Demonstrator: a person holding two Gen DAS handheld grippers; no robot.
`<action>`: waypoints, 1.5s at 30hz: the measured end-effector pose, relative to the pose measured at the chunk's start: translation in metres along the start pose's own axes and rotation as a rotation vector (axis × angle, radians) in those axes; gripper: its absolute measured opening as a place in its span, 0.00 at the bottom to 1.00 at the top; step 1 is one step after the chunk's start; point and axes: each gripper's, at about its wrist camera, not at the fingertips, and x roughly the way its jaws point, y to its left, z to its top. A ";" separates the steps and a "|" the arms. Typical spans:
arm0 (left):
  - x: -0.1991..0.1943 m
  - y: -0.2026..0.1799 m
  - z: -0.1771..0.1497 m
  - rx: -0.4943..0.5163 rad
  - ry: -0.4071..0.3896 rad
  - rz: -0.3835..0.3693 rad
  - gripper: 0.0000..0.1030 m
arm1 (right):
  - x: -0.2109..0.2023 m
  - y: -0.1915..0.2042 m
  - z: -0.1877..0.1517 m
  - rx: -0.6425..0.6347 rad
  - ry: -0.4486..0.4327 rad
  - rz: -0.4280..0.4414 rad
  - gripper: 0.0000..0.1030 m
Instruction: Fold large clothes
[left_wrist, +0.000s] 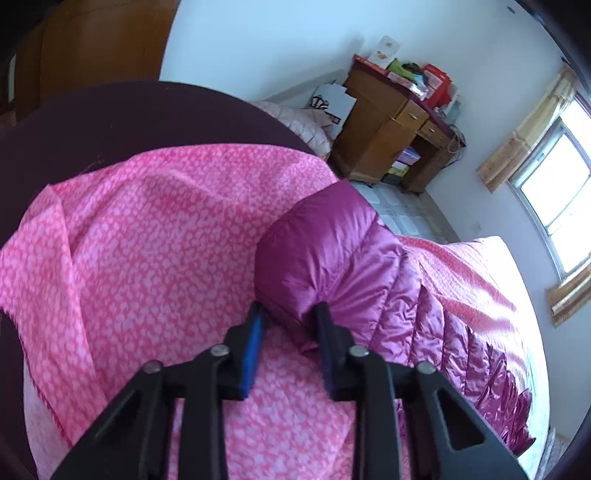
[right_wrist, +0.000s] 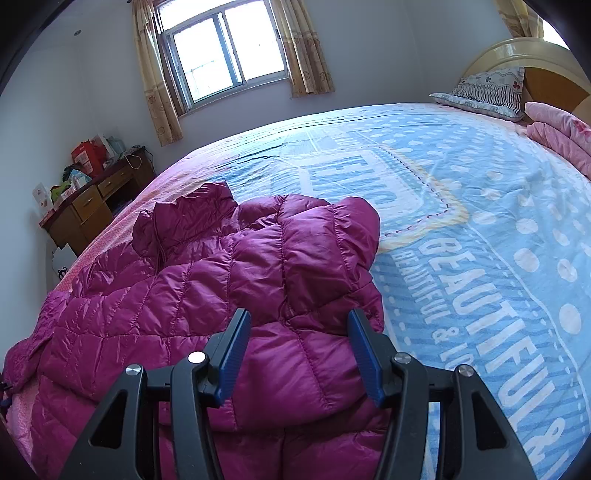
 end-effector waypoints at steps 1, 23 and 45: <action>-0.003 0.000 0.001 0.006 -0.002 -0.025 0.10 | 0.000 0.000 0.000 0.000 0.000 0.000 0.54; -0.182 -0.241 -0.207 0.919 -0.333 -0.655 0.08 | -0.001 -0.003 -0.001 0.019 -0.005 0.020 0.54; -0.103 -0.172 -0.190 0.893 0.044 -0.469 0.99 | 0.000 -0.034 0.004 0.229 0.062 0.197 0.57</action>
